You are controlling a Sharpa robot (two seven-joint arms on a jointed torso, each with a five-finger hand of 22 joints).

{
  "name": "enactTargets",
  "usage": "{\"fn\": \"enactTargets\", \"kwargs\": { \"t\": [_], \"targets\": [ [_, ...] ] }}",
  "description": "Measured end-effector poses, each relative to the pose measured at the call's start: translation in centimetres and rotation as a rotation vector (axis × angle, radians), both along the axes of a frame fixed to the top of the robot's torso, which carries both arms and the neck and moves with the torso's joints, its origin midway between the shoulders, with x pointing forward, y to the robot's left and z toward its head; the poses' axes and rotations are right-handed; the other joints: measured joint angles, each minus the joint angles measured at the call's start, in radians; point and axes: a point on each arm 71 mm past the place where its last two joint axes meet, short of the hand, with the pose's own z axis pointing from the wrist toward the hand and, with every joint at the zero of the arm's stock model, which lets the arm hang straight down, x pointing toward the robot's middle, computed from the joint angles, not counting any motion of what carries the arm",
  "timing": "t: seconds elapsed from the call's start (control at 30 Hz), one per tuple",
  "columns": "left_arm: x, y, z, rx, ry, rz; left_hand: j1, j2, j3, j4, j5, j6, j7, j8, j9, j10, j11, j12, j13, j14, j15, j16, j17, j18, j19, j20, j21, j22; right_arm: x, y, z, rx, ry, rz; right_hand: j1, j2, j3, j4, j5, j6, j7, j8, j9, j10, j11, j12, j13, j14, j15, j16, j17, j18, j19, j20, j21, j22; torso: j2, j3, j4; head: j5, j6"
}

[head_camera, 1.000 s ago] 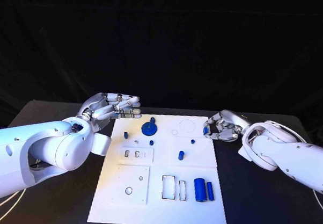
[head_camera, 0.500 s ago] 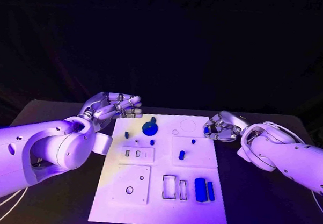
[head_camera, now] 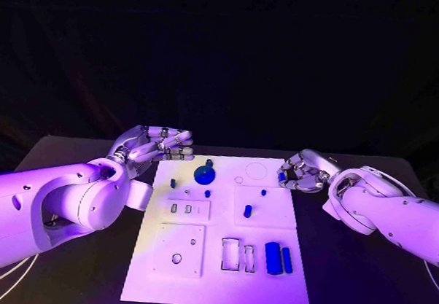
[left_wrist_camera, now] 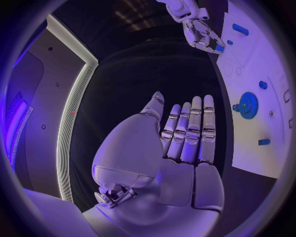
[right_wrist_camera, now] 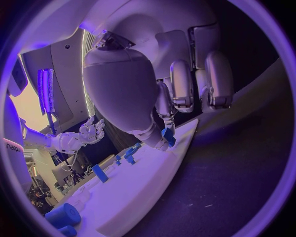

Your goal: Assemble the parts on the task board

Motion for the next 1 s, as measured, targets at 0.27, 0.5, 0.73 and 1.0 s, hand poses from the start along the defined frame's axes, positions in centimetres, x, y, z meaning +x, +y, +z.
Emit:
{"fn": "enactTargets", "kwargs": {
  "t": [0.27, 0.5, 0.73, 1.0],
  "targets": [
    [0.1, 0.3, -0.1, 0.003, 0.001, 0.007, 0.000, 0.000, 0.000, 0.000, 0.000, 0.000, 0.000, 0.000, 0.000, 0.000, 0.000, 0.000, 0.000, 0.000, 0.000, 0.000, 0.000, 0.000, 0.000, 0.000, 0.000, 0.000, -1.3, 1.8, 1.8, 0.058, -0.051, 0.027, -0.008, 0.018, 0.015, -0.001, 0.023, 0.000, 0.000, 0.000, -0.001, 0.006, -0.001, 0.000, 0.000, 0.000, 0.000, 0.000, 0.000, 0.000, 0.000, 0.000, 0.000, 0.000, -0.002, -0.0022, -0.0012, 0.000, -0.001],
    [0.4, 0.3, -0.2, 0.006, 0.005, 0.011, 0.000, 0.000, 0.003, -0.003, 0.000, 0.000, 0.000, 0.000, 0.000, 0.000, 0.000, 0.000, 0.000, 0.000, 0.000, 0.000, 0.000, 0.000, 0.000, 0.000, 0.000, 0.000, -3.1, 5.9, 3.0, 0.100, -0.055, 0.087, -0.016, 0.026, 0.017, 0.000, 0.023, -0.010, -0.005, 0.000, -0.001, 0.003, 0.002, -0.004, 0.000, 0.000, 0.000, 0.000, 0.000, 0.000, 0.000, 0.000, 0.000, 0.000, -0.009, -0.0084, -0.0035, 0.005, -0.008],
    [1.1, 0.3, -0.7, 0.012, 0.012, 0.018, 0.000, 0.000, 0.003, -0.003, 0.000, 0.000, 0.000, 0.000, 0.000, 0.000, 0.000, 0.000, 0.000, 0.000, 0.000, -0.003, 0.001, 0.000, 0.000, 0.000, 0.000, 0.000, -4.8, 11.9, 2.3, 0.105, -0.033, 0.168, -0.024, 0.034, 0.018, 0.002, 0.009, -0.016, -0.003, 0.000, -0.001, 0.002, 0.003, -0.007, 0.000, 0.000, 0.000, 0.000, 0.000, 0.000, 0.000, 0.000, 0.000, 0.000, -0.022, -0.0175, -0.0053, 0.030, -0.022],
    [1.7, 0.4, -1.0, 0.016, 0.014, 0.026, 0.000, 0.000, 0.003, -0.003, 0.000, 0.000, 0.000, 0.000, 0.000, 0.000, 0.000, 0.000, 0.000, 0.000, 0.000, -0.003, 0.001, 0.000, 0.000, 0.000, 0.000, 0.000, -6.2, 15.9, 0.6, 0.063, -0.017, 0.212, -0.024, 0.034, 0.018, 0.002, 0.005, -0.020, -0.002, 0.000, -0.001, 0.001, 0.004, -0.012, 0.000, 0.000, 0.000, 0.000, 0.000, 0.000, 0.000, 0.000, 0.000, 0.001, -0.033, -0.0275, -0.0040, 0.056, -0.040]
  ]
}}
